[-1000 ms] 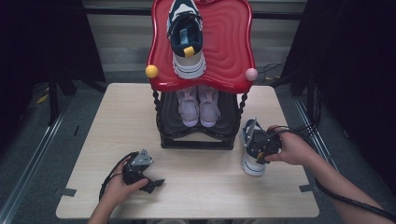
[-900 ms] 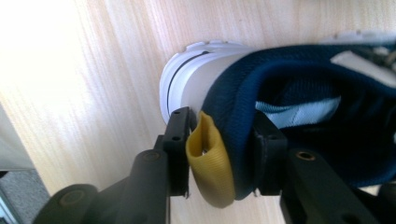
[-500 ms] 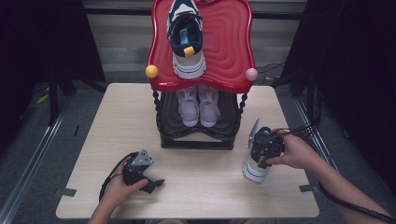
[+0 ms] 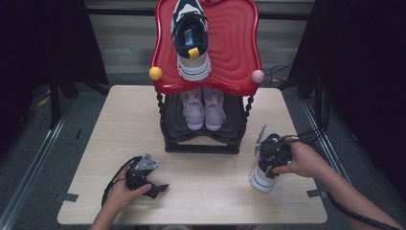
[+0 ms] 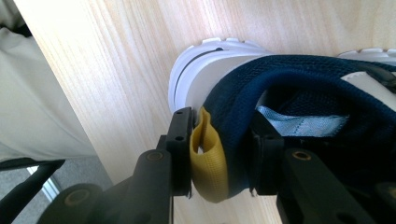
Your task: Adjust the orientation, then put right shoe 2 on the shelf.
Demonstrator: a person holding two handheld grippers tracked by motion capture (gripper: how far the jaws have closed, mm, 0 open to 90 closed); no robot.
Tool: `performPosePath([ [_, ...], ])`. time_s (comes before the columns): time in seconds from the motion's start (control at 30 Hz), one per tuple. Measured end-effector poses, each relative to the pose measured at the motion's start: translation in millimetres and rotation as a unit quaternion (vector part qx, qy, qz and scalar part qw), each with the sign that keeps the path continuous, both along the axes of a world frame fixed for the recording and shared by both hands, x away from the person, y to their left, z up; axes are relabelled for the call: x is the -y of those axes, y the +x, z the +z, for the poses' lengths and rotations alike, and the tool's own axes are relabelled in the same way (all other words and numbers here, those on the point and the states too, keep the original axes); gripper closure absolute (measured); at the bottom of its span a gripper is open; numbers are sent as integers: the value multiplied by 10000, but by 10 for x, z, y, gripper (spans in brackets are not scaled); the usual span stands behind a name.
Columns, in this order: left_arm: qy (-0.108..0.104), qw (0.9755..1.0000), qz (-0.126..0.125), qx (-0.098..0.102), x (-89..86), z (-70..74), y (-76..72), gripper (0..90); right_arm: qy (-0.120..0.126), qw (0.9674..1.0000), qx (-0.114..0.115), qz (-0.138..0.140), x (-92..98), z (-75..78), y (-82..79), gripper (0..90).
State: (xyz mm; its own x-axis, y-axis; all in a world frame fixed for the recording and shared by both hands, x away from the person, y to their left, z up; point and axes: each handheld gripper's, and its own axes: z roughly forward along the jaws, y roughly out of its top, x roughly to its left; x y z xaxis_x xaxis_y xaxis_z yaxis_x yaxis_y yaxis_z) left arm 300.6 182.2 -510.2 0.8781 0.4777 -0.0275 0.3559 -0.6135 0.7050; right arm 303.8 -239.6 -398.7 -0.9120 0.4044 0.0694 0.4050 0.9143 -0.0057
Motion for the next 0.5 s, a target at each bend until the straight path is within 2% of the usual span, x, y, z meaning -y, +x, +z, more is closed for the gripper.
performPosePath([
  [0.03, 2, 10000, 0, 1, 0, 0, 0, 0, -22, 10000, -13, 3, -7, -2, 11, 645],
  [0.07, 0, 10000, -1, -1, 0, 0, 0, 0, -97, 9999, -76, -107, -15, -5, 12, 636],
  [0.1, 0, 10000, 0, 1, 0, 0, 0, 0, -29, 10000, -51, -1, -19, -22, 33, 621],
  [0.2, 1, 10000, 1, 0, 0, 0, 0, 0, -56, 9998, -141, -132, -48, -47, 43, 616],
  [0.23, 2, 10000, 1, 1, 0, 0, 0, 0, 1, 9999, -115, -45, -49, -63, 54, 616],
  [0.27, -5, 10000, -2, -6, 0, -1, 0, 0, -21, 9998, -145, -137, -61, -60, 45, 616],
  [0.4, 2, 10000, 1, 1, 0, 0, 0, 0, 21, 9998, -164, -89, -47, -85, 62, 625],
  [0.5, -8, 10000, -9, -3, -1, -1, 1, 0, 51, 9996, -235, -177, -34, -103, 64, 651],
])
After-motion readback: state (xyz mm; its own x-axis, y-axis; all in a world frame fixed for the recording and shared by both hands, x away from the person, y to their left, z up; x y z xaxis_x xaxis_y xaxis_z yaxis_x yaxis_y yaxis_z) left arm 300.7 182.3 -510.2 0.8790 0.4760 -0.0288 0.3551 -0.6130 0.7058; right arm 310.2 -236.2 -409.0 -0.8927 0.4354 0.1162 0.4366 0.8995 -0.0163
